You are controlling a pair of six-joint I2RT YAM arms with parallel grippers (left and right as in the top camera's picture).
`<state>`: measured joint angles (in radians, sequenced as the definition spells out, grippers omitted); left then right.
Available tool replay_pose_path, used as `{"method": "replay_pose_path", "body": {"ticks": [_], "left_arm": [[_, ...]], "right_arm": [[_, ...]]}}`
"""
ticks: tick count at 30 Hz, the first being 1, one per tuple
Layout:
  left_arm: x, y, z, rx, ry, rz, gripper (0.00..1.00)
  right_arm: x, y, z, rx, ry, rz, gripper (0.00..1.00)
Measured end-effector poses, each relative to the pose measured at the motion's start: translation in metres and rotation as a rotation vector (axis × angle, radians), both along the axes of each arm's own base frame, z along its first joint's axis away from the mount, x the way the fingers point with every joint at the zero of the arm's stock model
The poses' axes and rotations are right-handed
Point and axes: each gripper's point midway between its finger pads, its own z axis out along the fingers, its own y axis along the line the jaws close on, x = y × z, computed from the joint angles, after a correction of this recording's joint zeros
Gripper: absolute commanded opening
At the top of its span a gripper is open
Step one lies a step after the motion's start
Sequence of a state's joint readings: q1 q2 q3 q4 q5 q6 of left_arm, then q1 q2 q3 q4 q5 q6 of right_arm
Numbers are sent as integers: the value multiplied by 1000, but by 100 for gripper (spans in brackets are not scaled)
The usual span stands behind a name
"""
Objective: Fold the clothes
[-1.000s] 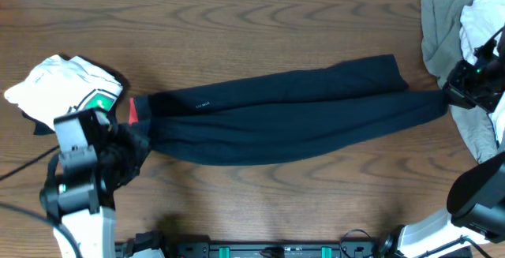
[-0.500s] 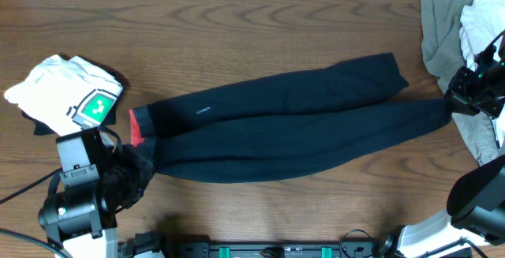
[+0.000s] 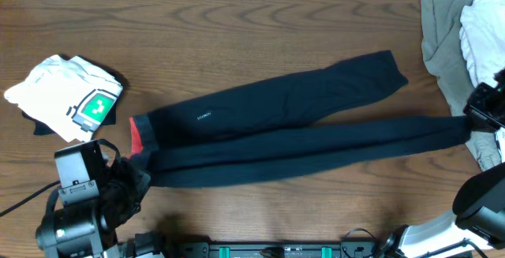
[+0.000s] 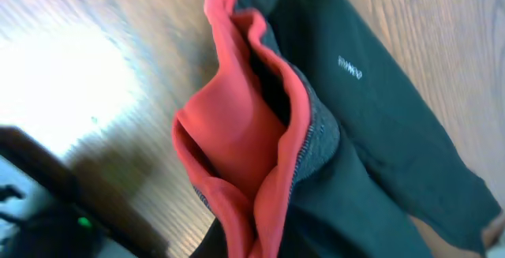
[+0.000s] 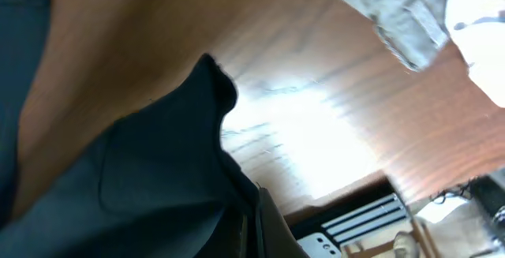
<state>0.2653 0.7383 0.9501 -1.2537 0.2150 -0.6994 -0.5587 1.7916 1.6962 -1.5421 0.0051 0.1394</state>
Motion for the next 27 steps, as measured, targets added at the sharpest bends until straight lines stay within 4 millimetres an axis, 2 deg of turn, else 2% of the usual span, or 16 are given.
{"method": "replay_pose_path", "body": {"ticks": [4, 10, 13, 19, 27], "left_arm": [[-1, 6, 9, 39, -19, 16, 6], [-17, -2, 1, -3, 56, 6, 6], [-19, -4, 0, -9, 65, 4, 6], [-11, -1, 3, 0, 31, 4, 6], [6, 3, -6, -8, 49, 11, 6]], "right_arm": [[-6, -7, 0, -2, 3, -37, 1], [-4, -5, 0, -1, 3, -28, 1], [-2, -3, 0, -3, 2, -21, 1], [10, 6, 0, -5, -25, 17, 1], [34, 33, 0, -18, -60, 120, 1]]}}
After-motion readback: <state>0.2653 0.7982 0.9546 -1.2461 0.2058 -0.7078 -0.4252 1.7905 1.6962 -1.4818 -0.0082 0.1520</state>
